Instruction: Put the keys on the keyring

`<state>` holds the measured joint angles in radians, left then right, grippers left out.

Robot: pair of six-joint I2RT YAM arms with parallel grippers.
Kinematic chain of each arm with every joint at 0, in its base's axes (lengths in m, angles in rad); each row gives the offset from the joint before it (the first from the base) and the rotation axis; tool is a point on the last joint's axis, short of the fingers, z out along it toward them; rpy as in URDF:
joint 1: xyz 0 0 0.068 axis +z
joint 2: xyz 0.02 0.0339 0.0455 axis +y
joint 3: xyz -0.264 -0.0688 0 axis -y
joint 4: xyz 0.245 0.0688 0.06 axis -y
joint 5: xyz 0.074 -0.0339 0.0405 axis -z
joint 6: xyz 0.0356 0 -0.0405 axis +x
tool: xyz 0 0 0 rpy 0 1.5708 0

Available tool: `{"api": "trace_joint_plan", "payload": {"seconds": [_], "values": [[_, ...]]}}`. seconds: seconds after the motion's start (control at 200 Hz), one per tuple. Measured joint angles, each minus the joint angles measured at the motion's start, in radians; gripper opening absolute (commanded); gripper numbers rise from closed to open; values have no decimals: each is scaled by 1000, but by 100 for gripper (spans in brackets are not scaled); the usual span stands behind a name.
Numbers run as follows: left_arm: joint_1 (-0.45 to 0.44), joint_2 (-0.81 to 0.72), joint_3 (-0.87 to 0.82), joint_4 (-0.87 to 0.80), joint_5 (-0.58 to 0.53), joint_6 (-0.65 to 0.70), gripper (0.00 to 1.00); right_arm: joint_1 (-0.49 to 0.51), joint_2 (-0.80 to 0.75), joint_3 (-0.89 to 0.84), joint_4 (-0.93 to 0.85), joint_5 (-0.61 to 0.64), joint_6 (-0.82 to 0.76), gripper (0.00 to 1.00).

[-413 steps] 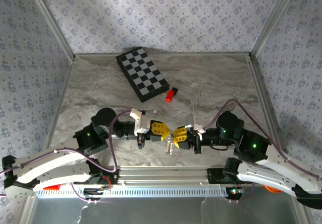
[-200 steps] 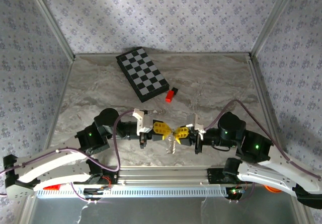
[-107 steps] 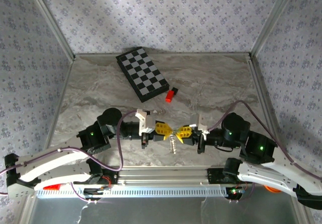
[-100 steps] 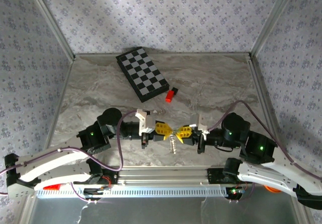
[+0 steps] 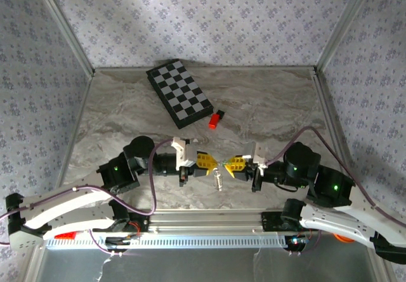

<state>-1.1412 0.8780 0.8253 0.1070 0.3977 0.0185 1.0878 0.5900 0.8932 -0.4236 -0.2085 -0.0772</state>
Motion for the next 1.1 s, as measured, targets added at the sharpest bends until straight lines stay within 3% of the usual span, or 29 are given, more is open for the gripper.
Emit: {"api": "trace_joint_plan", "payload": {"seconds": [1.099], "values": [[27,-28,-102,25,-121,-3,0,19,212,171,-193,189,-74,0]]}}
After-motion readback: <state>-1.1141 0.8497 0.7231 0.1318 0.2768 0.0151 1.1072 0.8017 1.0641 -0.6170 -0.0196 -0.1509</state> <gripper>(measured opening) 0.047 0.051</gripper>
